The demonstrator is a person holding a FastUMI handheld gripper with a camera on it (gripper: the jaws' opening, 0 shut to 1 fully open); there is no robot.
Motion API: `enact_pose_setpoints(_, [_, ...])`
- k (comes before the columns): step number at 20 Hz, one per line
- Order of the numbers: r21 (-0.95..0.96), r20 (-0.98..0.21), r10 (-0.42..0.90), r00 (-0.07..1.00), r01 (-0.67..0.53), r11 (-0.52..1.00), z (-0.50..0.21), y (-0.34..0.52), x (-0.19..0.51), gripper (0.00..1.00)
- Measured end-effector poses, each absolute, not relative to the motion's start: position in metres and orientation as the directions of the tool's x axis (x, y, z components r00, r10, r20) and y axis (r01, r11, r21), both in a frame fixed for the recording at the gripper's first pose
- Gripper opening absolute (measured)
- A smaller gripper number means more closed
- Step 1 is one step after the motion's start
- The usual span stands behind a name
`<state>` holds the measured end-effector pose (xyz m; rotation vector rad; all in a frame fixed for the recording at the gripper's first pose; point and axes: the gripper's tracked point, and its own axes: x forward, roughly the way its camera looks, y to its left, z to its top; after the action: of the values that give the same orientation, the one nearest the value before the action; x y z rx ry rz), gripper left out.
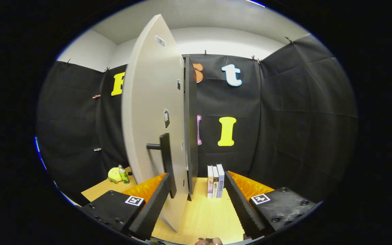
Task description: Open the shoe cabinet door, grab the shoes and put them into the shoe cabinet, then close the shoe cabinet door.
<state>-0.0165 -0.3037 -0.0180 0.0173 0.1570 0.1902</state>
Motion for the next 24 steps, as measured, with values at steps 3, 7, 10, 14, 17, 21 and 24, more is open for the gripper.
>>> enact_pose_setpoints(3, [0.053, -0.154, 0.224, 0.962, -0.218, 0.974, -0.019, -0.304, -0.006, 0.99])
enact_pose_setpoints(7, [0.062, -0.148, 0.263, 0.953, -0.257, 0.964, -0.020, -0.291, -0.003, 0.97])
enact_pose_setpoints(10, [0.047, -0.143, 0.254, 0.956, -0.250, 0.967, -0.020, -0.284, -0.006, 0.98])
enact_pose_setpoints(14, [0.039, -0.144, 0.256, 0.956, -0.253, 0.967, -0.020, -0.266, -0.010, 0.98])
enact_pose_setpoints(17, [0.016, -0.143, 0.255, 0.956, -0.255, 0.967, -0.020, -0.241, -0.014, 0.98])
enact_pose_setpoints(21, [0.020, -0.146, 0.248, 0.958, -0.248, 0.969, -0.024, -0.196, -0.016, 0.98])
enact_pose_setpoints(24, [0.025, -0.147, 0.234, 0.961, -0.233, 0.972, -0.027, -0.159, -0.015, 0.98])
